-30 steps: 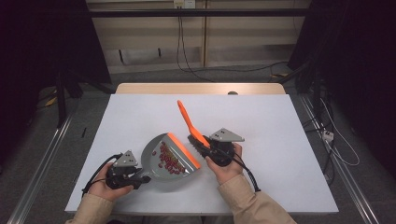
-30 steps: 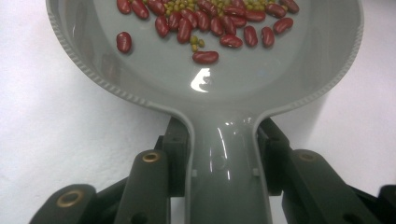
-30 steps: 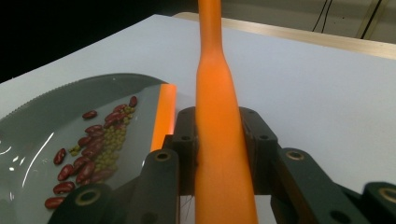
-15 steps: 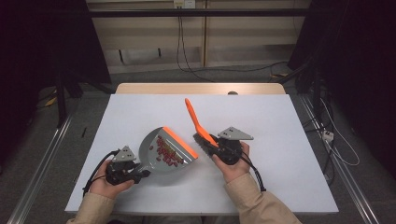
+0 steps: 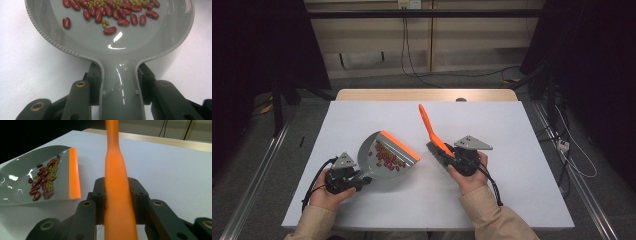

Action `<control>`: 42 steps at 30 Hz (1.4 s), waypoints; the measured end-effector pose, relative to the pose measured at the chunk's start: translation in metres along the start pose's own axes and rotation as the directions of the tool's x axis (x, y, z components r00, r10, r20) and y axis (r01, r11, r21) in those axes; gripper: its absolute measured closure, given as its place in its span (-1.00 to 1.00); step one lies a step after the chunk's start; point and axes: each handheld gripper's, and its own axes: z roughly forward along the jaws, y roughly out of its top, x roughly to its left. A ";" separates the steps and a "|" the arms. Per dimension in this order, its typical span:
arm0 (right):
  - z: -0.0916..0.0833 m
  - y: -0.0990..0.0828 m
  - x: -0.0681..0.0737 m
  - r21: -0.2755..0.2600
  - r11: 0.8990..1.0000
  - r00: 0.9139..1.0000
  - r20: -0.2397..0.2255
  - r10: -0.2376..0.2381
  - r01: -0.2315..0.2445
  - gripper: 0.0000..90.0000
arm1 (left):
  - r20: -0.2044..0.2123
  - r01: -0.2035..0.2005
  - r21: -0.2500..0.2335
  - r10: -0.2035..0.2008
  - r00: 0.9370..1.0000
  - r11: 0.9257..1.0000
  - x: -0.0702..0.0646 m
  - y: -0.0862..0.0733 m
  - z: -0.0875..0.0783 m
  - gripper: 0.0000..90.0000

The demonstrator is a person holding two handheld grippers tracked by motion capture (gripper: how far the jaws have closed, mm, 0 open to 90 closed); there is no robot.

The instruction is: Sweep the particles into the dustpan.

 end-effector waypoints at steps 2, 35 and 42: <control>-0.001 -0.001 -0.002 0.000 1.000 1.000 0.003 -0.002 0.002 0.58 | -0.011 0.009 0.000 -0.009 1.000 1.000 0.001 0.000 0.000 0.42; -0.028 -0.006 -0.039 -0.009 0.999 0.997 0.071 0.031 -0.031 0.58 | -0.150 0.158 -0.042 -0.163 0.975 0.986 0.018 -0.001 0.007 0.42; -0.034 -0.009 -0.046 -0.006 0.999 0.996 0.086 0.033 -0.032 0.58 | -0.148 0.167 -0.052 -0.173 0.974 0.985 0.019 0.000 0.008 0.42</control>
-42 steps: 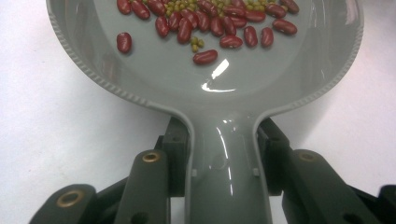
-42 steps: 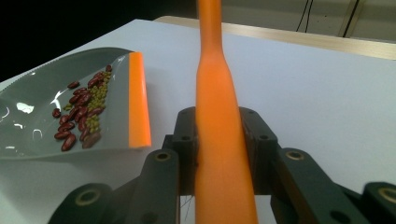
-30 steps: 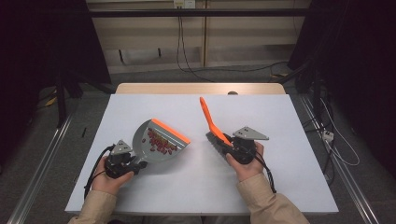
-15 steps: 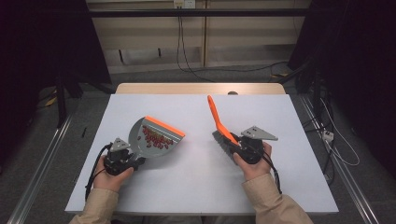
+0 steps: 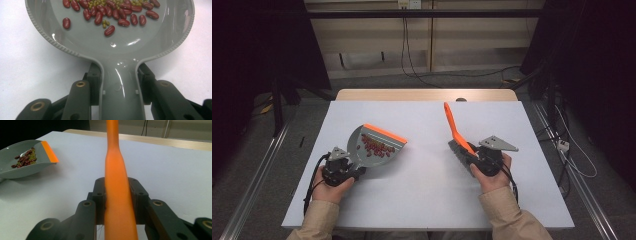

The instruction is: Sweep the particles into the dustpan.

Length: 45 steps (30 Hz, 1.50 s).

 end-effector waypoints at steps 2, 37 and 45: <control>-0.001 0.000 -0.001 -0.001 1.000 1.000 0.003 -0.001 0.001 0.58 | -0.005 0.011 -0.004 -0.011 1.000 1.000 0.000 0.000 0.000 0.42; -0.015 -0.006 -0.023 -0.005 1.000 0.999 0.053 0.011 -0.011 0.58 | -0.088 0.090 -0.007 -0.091 0.992 0.996 0.009 -0.004 -0.001 0.42; -0.018 -0.008 -0.032 -0.009 1.000 0.997 0.080 0.021 -0.020 0.58 | -0.109 0.108 -0.008 -0.108 0.988 0.994 0.010 -0.004 0.000 0.42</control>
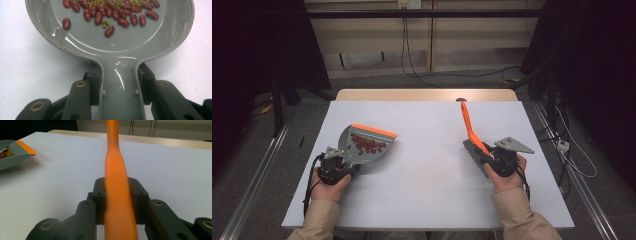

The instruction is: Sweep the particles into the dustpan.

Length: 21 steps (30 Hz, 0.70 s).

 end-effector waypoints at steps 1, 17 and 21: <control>0.000 0.000 -0.001 0.000 1.000 1.000 0.005 0.002 -0.002 0.58 | -0.001 -0.001 0.002 0.001 1.000 1.000 0.000 0.000 0.000 0.42; 0.003 -0.001 0.003 0.004 1.000 1.000 0.000 0.001 -0.001 0.58 | -0.015 0.026 0.016 -0.026 1.000 1.000 0.003 -0.002 0.001 0.42; 0.003 -0.002 0.002 0.005 1.000 1.000 -0.002 0.005 -0.005 0.58 | -0.017 0.028 0.019 -0.028 0.999 0.999 0.003 -0.002 0.002 0.42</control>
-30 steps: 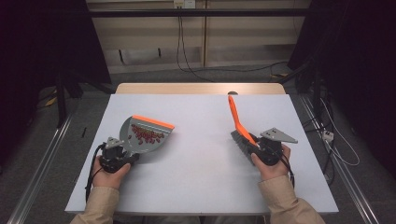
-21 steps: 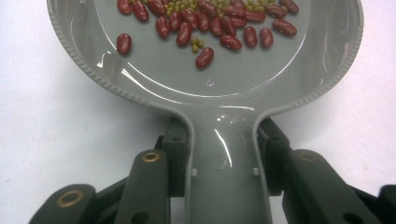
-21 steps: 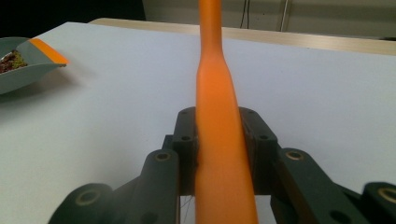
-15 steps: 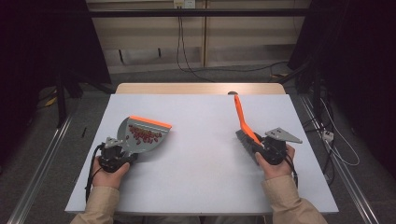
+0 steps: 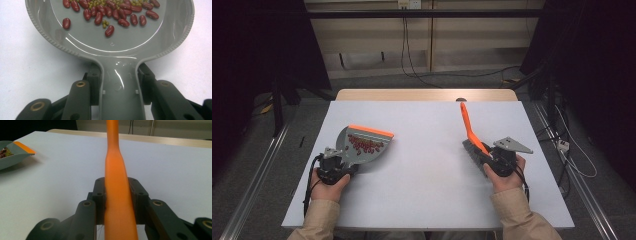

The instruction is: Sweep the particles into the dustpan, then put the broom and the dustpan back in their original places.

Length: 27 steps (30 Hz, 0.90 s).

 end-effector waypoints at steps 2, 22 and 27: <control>0.000 0.000 0.000 -0.002 1.000 1.000 0.002 0.000 0.000 0.58 | -0.002 0.000 -0.004 0.000 1.000 1.000 0.000 0.000 0.000 0.42; 0.013 -0.001 0.010 0.002 1.000 1.000 -0.024 0.006 -0.006 0.58 | -0.035 0.054 0.012 -0.054 0.998 0.998 0.005 -0.002 0.004 0.42; 0.017 -0.002 0.011 0.001 1.000 0.999 -0.034 0.019 -0.019 0.58 | -0.029 0.056 0.005 -0.056 0.998 0.998 0.004 -0.002 0.003 0.37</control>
